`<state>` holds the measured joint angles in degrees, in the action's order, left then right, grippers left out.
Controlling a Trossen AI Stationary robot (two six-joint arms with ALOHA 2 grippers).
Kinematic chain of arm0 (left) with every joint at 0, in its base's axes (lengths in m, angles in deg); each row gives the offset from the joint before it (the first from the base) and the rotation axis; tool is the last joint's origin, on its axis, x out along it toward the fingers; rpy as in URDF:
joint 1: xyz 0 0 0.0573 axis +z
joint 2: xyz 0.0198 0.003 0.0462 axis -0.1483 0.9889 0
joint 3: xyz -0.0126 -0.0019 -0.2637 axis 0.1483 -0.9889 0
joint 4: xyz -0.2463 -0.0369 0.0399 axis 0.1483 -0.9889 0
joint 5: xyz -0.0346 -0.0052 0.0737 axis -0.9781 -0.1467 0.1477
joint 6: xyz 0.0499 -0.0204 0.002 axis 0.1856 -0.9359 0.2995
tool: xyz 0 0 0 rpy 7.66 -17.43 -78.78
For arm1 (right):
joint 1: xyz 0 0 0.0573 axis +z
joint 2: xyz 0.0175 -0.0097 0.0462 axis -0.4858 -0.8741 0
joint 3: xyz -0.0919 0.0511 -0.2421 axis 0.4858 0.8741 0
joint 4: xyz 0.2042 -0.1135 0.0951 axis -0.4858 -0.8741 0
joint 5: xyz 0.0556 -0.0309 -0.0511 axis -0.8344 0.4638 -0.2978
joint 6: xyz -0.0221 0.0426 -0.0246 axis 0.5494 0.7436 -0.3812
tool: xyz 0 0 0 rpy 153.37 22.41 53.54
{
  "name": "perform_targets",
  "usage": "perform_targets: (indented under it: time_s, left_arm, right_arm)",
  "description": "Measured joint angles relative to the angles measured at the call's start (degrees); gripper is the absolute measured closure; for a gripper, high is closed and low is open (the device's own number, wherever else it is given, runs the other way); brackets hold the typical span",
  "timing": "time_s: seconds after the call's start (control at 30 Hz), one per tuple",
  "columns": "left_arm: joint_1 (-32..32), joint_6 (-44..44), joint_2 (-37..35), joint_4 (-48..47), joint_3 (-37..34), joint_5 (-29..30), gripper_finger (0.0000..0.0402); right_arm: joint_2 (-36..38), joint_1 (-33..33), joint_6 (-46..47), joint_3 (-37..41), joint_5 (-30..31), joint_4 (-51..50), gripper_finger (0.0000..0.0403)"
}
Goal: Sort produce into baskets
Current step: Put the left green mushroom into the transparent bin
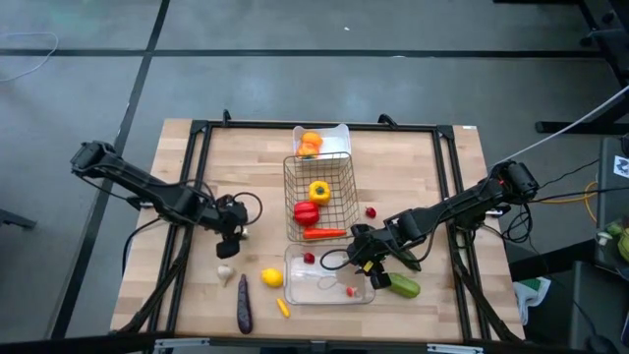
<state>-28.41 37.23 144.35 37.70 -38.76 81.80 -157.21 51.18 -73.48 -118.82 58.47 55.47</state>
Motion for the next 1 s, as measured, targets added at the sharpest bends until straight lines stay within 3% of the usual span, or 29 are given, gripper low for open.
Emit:
perform_targets:
  time_s: [1.0]
  left_arm:
    - [0.0,-1.4,0.8,13.6,-11.1,1.5,0.0178]
  right_arm:
    - [0.0,0.0,0.0,0.0,0.0,0.2,0.0237]
